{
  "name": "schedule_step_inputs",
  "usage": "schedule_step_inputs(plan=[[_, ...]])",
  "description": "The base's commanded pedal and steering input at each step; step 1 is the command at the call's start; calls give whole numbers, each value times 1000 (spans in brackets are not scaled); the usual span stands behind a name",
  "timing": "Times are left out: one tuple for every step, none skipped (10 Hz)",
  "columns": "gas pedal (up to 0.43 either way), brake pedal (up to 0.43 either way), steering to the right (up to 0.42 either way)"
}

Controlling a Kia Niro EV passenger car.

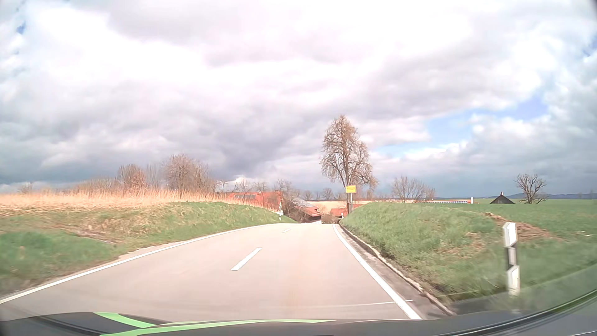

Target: Follow the waypoints while adhering to traffic rules and regulations

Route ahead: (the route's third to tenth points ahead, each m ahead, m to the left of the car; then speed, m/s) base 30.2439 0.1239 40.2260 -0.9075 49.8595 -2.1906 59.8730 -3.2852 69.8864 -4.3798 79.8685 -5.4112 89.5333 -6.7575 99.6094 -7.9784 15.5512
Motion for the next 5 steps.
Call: schedule_step_inputs(plan=[[0,0,16],[0,0,17],[0,0,18],[0,0,18],[0,0,18]])
